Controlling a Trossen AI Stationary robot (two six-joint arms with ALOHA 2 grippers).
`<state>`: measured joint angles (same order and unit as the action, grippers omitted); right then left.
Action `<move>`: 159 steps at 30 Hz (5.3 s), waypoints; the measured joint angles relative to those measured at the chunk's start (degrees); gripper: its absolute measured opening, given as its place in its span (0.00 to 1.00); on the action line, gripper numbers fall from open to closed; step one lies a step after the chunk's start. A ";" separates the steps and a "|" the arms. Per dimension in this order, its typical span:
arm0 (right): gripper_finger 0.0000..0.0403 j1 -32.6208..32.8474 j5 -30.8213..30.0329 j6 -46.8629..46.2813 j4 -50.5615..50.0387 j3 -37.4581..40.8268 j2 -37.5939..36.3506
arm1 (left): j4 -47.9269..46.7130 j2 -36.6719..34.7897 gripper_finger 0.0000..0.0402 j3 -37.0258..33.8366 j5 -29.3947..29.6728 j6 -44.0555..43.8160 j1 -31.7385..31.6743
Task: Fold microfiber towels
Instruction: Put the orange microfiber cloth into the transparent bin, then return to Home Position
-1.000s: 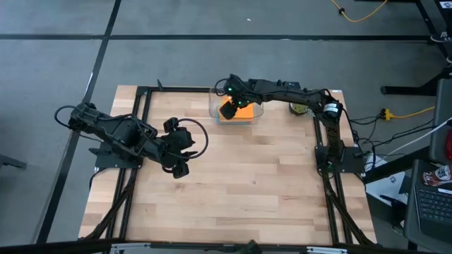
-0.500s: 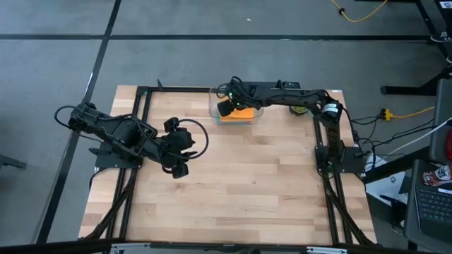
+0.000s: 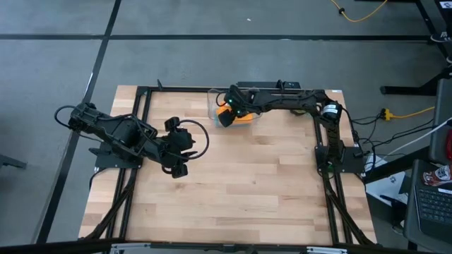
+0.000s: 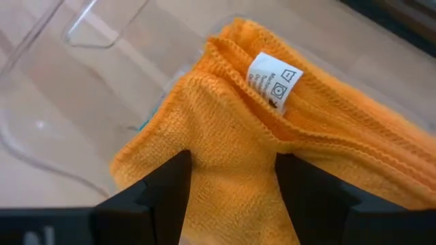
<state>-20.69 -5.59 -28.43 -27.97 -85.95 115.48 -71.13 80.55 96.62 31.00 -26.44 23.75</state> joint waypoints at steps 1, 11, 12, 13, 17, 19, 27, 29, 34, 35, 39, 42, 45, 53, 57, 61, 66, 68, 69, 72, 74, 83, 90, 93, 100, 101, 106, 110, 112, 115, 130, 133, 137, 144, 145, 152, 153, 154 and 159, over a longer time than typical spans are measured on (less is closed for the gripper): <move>0.54 -0.03 -0.37 -0.70 0.01 -0.01 0.00 | 0.00 0.00 0.38 0.00 0.00 -0.02 0.00; 0.54 3.90 2.27 3.69 -4.45 -10.11 -4.31 | 0.00 -3.24 0.38 -0.07 0.05 -2.65 0.02; 0.54 4.83 2.36 5.64 -4.72 -10.75 -5.49 | -0.20 -4.37 0.38 -0.07 0.39 -2.37 0.02; 0.54 5.90 2.30 7.80 -4.68 -11.35 -6.84 | 0.06 -5.49 0.38 -0.22 1.24 -1.55 0.02; 0.54 10.46 2.00 16.99 -4.74 -11.77 -12.53 | 2.20 -11.84 0.38 -5.52 5.40 2.82 -0.53; 0.54 13.24 1.23 19.36 -6.13 -11.29 -15.62 | 6.31 -16.02 0.38 -11.45 6.20 3.05 -1.87; 0.54 24.39 -9.64 22.16 -19.56 -11.26 -27.27 | 37.99 -39.43 0.38 -46.87 -4.15 11.94 -13.23; 0.54 26.16 -10.49 20.30 -22.55 -11.25 -29.08 | 44.36 -45.77 0.38 -54.79 -6.65 13.14 -16.68; 0.54 28.68 -12.04 17.84 -22.78 -11.23 -31.41 | 59.30 -59.85 0.38 -71.73 -10.91 14.36 -22.87; 0.54 29.11 -12.24 17.83 -22.73 -11.23 -31.57 | 62.36 -62.30 0.38 -74.66 -12.19 14.92 -23.53; 0.54 30.49 -11.75 17.85 -21.80 -9.75 -32.05 | 68.87 -70.60 0.38 -83.50 -13.42 14.67 -24.84; 0.54 30.81 -11.31 15.00 -19.47 -4.75 -34.37 | 69.19 -75.46 0.38 -87.18 -13.47 13.45 -24.99; 0.54 30.91 -10.83 12.28 -15.65 1.79 -39.14 | 69.43 -79.12 0.38 -90.20 -13.57 13.11 -24.99; 0.54 30.97 -9.28 13.38 6.15 23.76 -56.14 | 76.65 -80.09 0.38 -96.17 -16.25 13.76 -24.96; 0.54 29.98 -3.72 15.24 19.23 36.55 -62.51 | 76.27 -80.35 0.38 -96.17 -20.26 17.37 -24.94; 0.54 28.07 -2.31 12.37 24.74 47.51 -68.15 | 75.54 -80.02 0.38 -96.17 -20.06 13.26 -24.79; 0.54 26.70 -2.23 12.18 28.09 58.38 -77.60 | 75.53 -80.02 0.38 -96.17 -19.61 13.20 -24.79; 0.54 26.60 -2.23 12.26 28.76 62.44 -82.09 | 75.52 -80.02 0.38 -96.17 -19.61 13.19 -24.79; 0.54 26.62 -2.21 12.46 29.67 64.58 -84.35 | 75.52 -80.02 0.38 -96.17 -19.58 13.16 -24.79; 0.54 26.62 -1.22 13.24 33.91 71.25 -90.61 | 75.52 -80.02 0.38 -96.17 -19.58 13.12 -24.79; 0.54 26.62 1.21 13.64 37.71 75.60 -94.08 | 75.52 -80.02 0.38 -96.17 -19.58 13.12 -24.79; 0.54 26.62 3.21 15.27 33.59 81.81 -106.42 | 75.49 -80.00 0.38 -96.17 -19.56 13.11 -24.79; 0.54 26.62 3.18 16.76 23.07 81.85 -115.51 | 75.47 -80.00 0.38 -96.17 -19.54 13.09 -24.79; 0.54 26.62 2.42 16.79 22.38 82.02 -115.39 | 75.47 -79.97 0.38 -96.17 -19.52 13.09 -24.80; 0.54 26.58 2.67 19.24 29.74 85.57 -115.03 | 75.41 -79.97 0.38 -96.17 -19.52 13.09 -24.81; 0.54 26.58 2.65 20.54 29.68 85.56 -114.99 | 75.42 -79.97 0.38 -96.17 -19.50 13.09 -24.81; 0.54 26.47 2.21 24.35 29.73 85.55 -114.99 | 75.43 -79.97 0.38 -96.17 -19.52 13.09 -24.81; 0.54 26.47 2.99 24.44 29.64 85.55 -114.99 | 75.43 -79.97 0.38 -96.17 -19.52 13.09 -24.81; 0.54 26.47 3.00 24.44 29.64 85.56 -114.99 | 75.43 -79.97 0.38 -96.17 -19.52 13.09 -24.81; 0.54 26.47 3.13 24.44 29.64 85.56 -114.99 | 75.43 -79.97 0.38 -96.17 -19.52 13.09 -24.81; 0.54 26.47 3.21 24.44 29.59 85.55 -114.97 | 75.43 -79.97 0.38 -96.17 -19.52 13.09 -24.81; 0.54 26.47 3.22 24.45 29.59 85.55 -114.97 | 75.44 -79.97 0.38 -96.17 -19.52 13.10 -24.81; 0.54 26.47 3.22 24.44 29.59 85.53 -114.95 | 75.45 -79.97 0.38 -96.17 -19.52 13.09 -24.81; 0.54 26.47 3.24 24.44 29.59 85.53 -114.95 | 75.45 -79.97 0.38 -96.17 -19.52 13.09 -24.81; 0.54 26.47 3.24 24.46 29.59 85.53 -114.95 | 75.45 -79.97 0.38 -96.17 -19.52 13.09 -24.81; 0.54 26.47 3.24 24.45 29.59 85.53 -114.95 | 75.45 -79.97 0.38 -96.17 -19.52 13.10 -24.81; 0.54 26.47 3.24 24.45 29.59 85.53 -114.95 | 75.45 -79.97 0.38 -96.17 -19.52 13.10 -24.81; 0.54 26.47 3.24 24.45 29.59 85.51 -114.95 | 75.45 -79.97 0.38 -96.17 -19.52 13.09 -24.81; 0.54 26.47 3.24 24.45 29.58 85.50 -114.95 | 75.45 -79.97 0.38 -96.17 -19.52 13.09 -24.81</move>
<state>5.78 -2.35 -3.98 1.62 -0.45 0.54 4.32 0.58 0.45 11.49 -13.34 -1.06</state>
